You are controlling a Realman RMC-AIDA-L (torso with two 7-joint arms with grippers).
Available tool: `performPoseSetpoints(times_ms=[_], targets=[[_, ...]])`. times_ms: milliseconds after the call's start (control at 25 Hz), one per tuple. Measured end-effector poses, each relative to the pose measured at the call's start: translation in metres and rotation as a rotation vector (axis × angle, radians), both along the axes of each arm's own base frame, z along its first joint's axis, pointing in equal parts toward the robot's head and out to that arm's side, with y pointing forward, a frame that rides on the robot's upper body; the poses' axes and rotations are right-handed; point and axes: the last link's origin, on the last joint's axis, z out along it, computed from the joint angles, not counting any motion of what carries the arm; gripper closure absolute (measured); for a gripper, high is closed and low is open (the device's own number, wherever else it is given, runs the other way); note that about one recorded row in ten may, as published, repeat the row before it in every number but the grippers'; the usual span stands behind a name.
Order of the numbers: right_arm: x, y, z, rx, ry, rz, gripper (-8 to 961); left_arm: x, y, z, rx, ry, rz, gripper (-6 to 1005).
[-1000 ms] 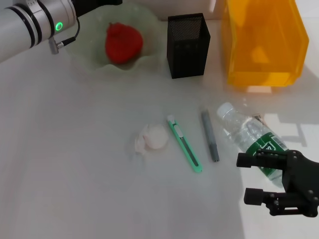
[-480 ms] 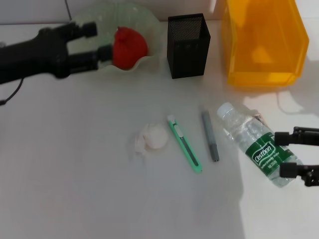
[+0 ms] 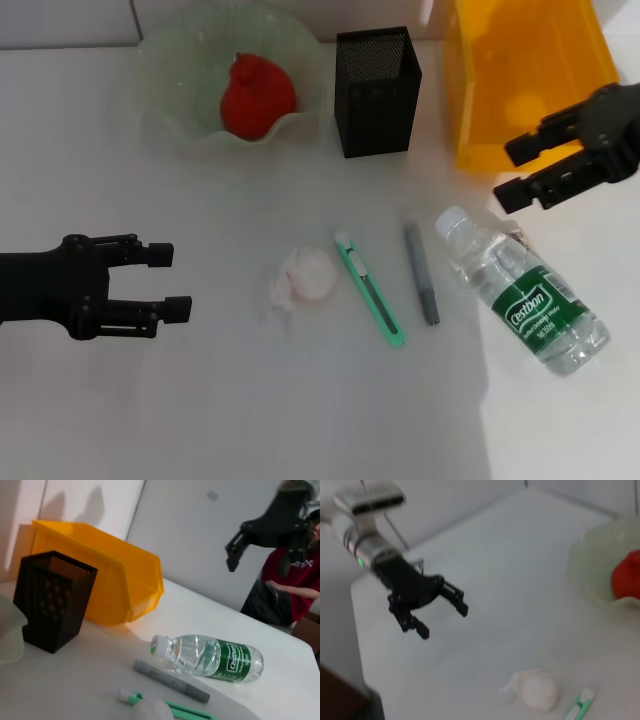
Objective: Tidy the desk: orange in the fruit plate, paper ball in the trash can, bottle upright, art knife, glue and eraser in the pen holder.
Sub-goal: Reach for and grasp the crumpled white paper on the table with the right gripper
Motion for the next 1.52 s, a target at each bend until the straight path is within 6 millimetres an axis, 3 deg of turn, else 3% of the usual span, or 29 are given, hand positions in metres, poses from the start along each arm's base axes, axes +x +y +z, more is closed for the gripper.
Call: performPoseSetpoints(times_ms=[40, 160, 200, 320, 400, 440, 600, 800, 1000, 1520], targets=[[0.000, 0.000, 0.000, 0.000, 0.000, 0.000, 166, 0.000, 0.000, 0.000, 0.000, 0.000, 0.000, 153], [-0.023, 0.019, -0.029, -0.083, -0.119, 0.047, 166, 0.001, -0.001, -0.004, -0.030, 0.022, -0.009, 153], [-0.033, 0.027, -0.050, -0.105, -0.186, 0.084, 166, 0.000, -0.001, -0.005, -0.041, 0.031, -0.009, 153], [-0.037, 0.030, -0.065, -0.120, -0.222, 0.111, 166, -0.001, -0.001, -0.005, -0.057, 0.044, -0.005, 153], [-0.040, 0.031, -0.095, -0.137, -0.256, 0.159, 166, -0.001, -0.001, -0.004, -0.064, 0.045, 0.001, 153], [-0.040, 0.031, -0.095, -0.137, -0.256, 0.159, 166, -0.001, -0.001, -0.004, -0.064, 0.045, 0.001, 153], [-0.034, 0.025, -0.142, -0.134, -0.316, 0.229, 166, -0.001, -0.002, -0.004, -0.067, 0.046, 0.003, 153], [-0.031, 0.028, -0.164, -0.093, -0.321, 0.258, 167, 0.002, 0.002, -0.008, -0.082, 0.061, -0.009, 153], [-0.038, 0.029, -0.177, -0.057, -0.285, 0.296, 166, 0.006, 0.005, -0.012, -0.097, 0.074, -0.015, 154], [-0.035, 0.019, -0.210, -0.065, -0.294, 0.302, 191, 0.010, 0.007, -0.018, -0.112, 0.076, -0.010, 154]])
